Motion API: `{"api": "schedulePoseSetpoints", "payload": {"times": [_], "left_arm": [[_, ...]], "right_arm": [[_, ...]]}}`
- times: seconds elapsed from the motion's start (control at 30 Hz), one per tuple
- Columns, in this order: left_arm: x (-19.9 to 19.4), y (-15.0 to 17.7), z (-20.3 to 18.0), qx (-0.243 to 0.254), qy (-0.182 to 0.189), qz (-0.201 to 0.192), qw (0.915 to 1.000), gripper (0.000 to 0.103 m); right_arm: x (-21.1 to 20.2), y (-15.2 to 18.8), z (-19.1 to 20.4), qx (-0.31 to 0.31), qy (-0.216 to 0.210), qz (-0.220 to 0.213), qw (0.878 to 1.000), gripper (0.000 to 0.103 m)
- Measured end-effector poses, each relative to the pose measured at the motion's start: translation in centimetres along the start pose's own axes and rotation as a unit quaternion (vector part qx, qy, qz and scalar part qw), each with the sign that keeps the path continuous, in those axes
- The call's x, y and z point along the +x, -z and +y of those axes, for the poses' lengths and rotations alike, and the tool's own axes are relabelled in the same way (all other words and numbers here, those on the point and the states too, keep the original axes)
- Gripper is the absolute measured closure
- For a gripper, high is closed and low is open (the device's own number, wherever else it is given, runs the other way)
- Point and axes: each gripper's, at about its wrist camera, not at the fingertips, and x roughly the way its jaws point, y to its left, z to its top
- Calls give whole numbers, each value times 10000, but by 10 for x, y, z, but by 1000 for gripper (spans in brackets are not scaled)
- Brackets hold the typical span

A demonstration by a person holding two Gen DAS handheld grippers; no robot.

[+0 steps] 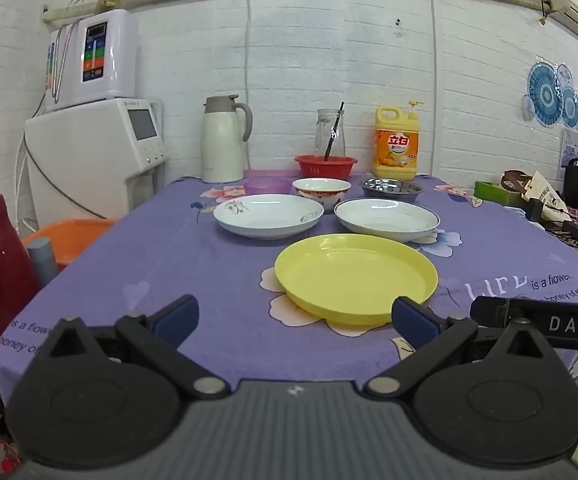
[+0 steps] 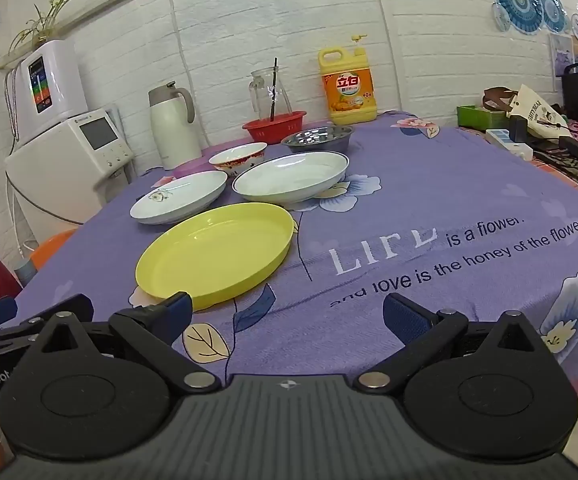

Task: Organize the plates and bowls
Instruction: 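Move the left gripper toward the rim of the yellow plastic plate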

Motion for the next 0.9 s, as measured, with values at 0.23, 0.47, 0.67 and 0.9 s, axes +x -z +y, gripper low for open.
{"api": "schedulePoseSetpoints", "payload": {"times": [0.23,0.47,0.67,0.9], "left_arm": [[1,-1,0,-29,17,-15,10000,0],[1,2,0,-59,35,-28,10000,0],[1,1,0,-80,67,3,9999,0],[2,1,0,-92,92,21,9999,0]], "right_arm": [[1,-1,2,-22,-29,27,10000,0],[2,-1,1,3,-21,56,10000,0],[2,1,2,-14,-23,70,10000,0],[4,1,4,-39,-27,110,9999,0]]}}
